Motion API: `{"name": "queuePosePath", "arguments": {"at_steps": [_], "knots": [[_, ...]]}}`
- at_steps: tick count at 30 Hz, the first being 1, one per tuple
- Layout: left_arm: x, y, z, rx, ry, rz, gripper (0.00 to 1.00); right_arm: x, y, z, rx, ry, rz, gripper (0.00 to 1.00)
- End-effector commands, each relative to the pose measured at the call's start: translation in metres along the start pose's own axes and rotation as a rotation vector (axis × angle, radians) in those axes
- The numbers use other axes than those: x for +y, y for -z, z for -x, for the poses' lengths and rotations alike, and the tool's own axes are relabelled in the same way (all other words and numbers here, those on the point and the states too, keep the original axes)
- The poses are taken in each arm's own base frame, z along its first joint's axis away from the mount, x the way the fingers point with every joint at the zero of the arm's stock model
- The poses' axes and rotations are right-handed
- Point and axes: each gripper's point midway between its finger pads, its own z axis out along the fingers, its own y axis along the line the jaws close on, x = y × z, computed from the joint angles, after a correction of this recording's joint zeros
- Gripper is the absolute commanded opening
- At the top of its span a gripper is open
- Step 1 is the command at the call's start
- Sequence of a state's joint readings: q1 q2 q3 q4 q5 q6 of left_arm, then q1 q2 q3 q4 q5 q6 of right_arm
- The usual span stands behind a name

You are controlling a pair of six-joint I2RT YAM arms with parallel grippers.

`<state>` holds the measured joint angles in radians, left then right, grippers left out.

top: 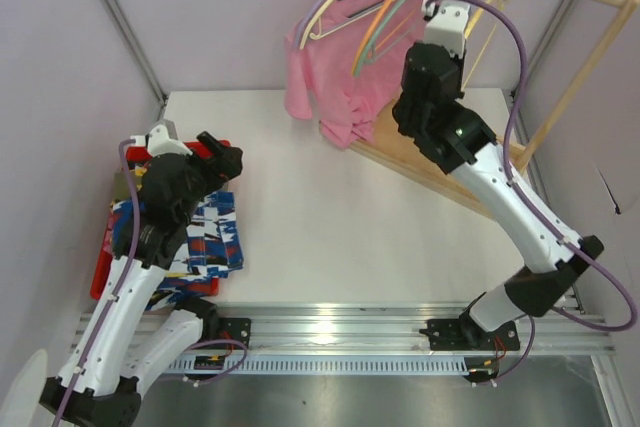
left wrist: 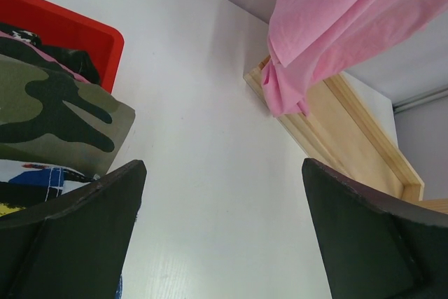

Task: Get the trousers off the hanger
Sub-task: Hang the hanger back to the clothesline with the right arm

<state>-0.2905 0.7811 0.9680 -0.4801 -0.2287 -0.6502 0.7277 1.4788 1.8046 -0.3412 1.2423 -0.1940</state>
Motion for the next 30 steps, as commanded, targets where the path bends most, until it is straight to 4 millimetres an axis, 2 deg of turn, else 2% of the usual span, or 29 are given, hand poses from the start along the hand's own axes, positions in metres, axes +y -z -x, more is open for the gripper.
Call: {"name": "queuePosePath", "arguments": {"at_steps": [1,3,5,6,7,8,9,10,11,12,15,18,24,30], "knots": [[-0.010,-0.001,0.015,-0.045,-0.014,-0.037,1.00,-0.015,-0.026,0.047,-0.071,-0.091,-0.085,0.00],[-0.009,-0.004,0.013,-0.033,-0.017,-0.030,0.99,-0.002,-0.037,0.046,-0.073,-0.091,-0.084,0.00],[-0.009,-0.005,0.013,-0.033,-0.015,-0.028,1.00,-0.001,-0.043,0.058,-0.101,-0.115,-0.094,0.00],[-0.009,-0.006,0.014,-0.034,-0.012,-0.027,1.00,0.010,-0.048,0.055,-0.098,-0.099,-0.097,0.00],[-0.008,-0.006,0.014,-0.035,-0.008,-0.022,1.00,0.010,-0.052,0.057,-0.100,-0.093,-0.111,0.00],[-0.009,-0.008,0.013,-0.031,-0.004,-0.025,0.99,0.006,-0.053,0.069,-0.113,-0.123,-0.118,0.00],[-0.009,-0.008,0.013,-0.029,0.000,-0.026,0.99,0.018,-0.060,0.063,-0.101,-0.091,-0.118,0.00],[-0.010,-0.008,0.014,-0.029,0.003,-0.034,0.99,0.019,-0.063,0.066,-0.102,-0.085,-0.123,0.00],[-0.013,-0.008,0.013,-0.023,0.004,-0.045,0.99,0.011,-0.064,0.078,-0.114,-0.117,-0.139,0.00],[-0.014,-0.010,0.012,-0.019,0.004,-0.050,0.99,0.017,-0.070,0.075,-0.110,-0.107,-0.143,0.00],[-0.016,-0.012,0.012,-0.017,0.006,-0.056,1.00,0.013,-0.078,0.083,-0.133,-0.138,-0.138,0.00],[-0.018,-0.013,0.012,-0.010,0.005,-0.060,1.00,0.005,-0.089,0.082,-0.133,-0.165,-0.143,0.00],[-0.018,-0.012,0.014,-0.008,0.006,-0.058,0.99,-0.007,-0.108,0.066,-0.089,-0.191,-0.136,0.00],[-0.017,-0.009,0.013,-0.003,0.012,-0.053,0.99,-0.001,-0.121,0.041,-0.033,-0.169,-0.106,0.00]]}}
